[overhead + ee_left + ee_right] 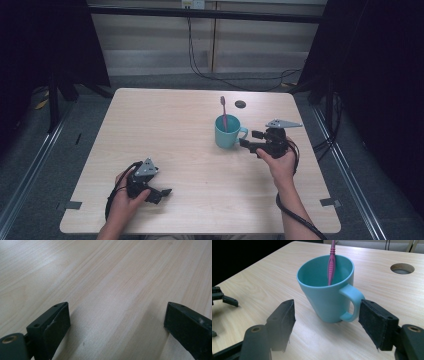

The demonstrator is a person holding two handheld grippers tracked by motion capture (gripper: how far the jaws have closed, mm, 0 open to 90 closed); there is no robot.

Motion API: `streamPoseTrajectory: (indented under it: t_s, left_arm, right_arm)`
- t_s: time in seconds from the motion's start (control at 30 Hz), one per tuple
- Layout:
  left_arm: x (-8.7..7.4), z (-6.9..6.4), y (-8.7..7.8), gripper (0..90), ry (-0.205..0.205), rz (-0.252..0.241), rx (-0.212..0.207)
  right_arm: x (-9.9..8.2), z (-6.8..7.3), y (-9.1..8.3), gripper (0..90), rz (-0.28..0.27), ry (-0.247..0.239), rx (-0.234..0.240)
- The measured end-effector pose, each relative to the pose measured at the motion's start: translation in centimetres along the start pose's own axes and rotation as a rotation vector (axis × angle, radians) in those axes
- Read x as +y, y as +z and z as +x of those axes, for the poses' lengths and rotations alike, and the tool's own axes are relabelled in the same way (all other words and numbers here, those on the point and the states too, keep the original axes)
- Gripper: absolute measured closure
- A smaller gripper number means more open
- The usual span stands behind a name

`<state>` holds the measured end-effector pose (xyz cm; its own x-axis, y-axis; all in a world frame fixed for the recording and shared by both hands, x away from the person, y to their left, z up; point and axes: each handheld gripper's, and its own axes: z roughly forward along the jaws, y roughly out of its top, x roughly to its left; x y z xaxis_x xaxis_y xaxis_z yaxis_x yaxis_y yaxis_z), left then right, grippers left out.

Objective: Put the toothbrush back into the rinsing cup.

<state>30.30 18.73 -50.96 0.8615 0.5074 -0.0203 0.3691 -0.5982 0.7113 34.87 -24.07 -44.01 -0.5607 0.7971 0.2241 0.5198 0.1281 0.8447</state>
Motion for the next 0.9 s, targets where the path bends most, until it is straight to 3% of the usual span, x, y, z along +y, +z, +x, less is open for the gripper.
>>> streamPoseTrajectory:
  t_s: [0.9]
  left_arm:
    - [0.0, 0.0, 0.0, 6.4, 0.000, 0.000, 0.000]
  right_arm:
    - [-1.0, 1.0, -1.8, 25.0, 0.061, -0.049, 0.013]
